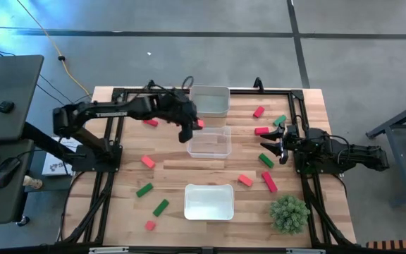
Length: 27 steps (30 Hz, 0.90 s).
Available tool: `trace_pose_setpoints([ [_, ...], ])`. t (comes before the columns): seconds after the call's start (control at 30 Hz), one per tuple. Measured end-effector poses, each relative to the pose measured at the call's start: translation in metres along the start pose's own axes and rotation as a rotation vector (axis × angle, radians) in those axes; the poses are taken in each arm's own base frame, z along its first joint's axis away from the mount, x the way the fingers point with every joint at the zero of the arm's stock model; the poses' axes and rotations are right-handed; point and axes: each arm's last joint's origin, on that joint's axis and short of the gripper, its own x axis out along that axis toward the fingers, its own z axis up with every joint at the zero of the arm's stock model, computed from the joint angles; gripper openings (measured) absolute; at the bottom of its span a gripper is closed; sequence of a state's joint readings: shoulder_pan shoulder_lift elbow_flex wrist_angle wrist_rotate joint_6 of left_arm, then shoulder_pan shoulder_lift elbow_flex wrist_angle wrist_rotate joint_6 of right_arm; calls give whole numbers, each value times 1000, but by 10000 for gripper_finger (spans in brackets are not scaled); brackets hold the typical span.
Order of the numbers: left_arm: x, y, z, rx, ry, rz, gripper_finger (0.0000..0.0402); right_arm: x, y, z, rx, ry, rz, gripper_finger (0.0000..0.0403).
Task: Sort & place blocks by color
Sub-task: Put the orange block into the transparent bin
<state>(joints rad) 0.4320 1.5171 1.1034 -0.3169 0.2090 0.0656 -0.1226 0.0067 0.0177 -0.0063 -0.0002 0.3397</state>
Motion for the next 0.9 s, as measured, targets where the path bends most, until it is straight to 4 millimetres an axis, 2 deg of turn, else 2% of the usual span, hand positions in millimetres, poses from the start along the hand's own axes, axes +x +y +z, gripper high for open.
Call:
trace_pose_setpoints([
  [0.2, 33, -8, -10, -37, 64, -30, 113, 0, 0, 0, 0, 0, 0, 200],
  [0.43, 65, -8, -27, -109, 156, -29, 113, 0, 0, 0, -6, 0, 0, 200],
  [0.7, 85, -5, -40, -193, 222, -20, 113, 0, 0, 0, 8, 0, 0, 200],
  [0.9, 89, -4, -44, -254, 243, -12, 113, 0, 0, 0, 182, 0, 1, 200],
])
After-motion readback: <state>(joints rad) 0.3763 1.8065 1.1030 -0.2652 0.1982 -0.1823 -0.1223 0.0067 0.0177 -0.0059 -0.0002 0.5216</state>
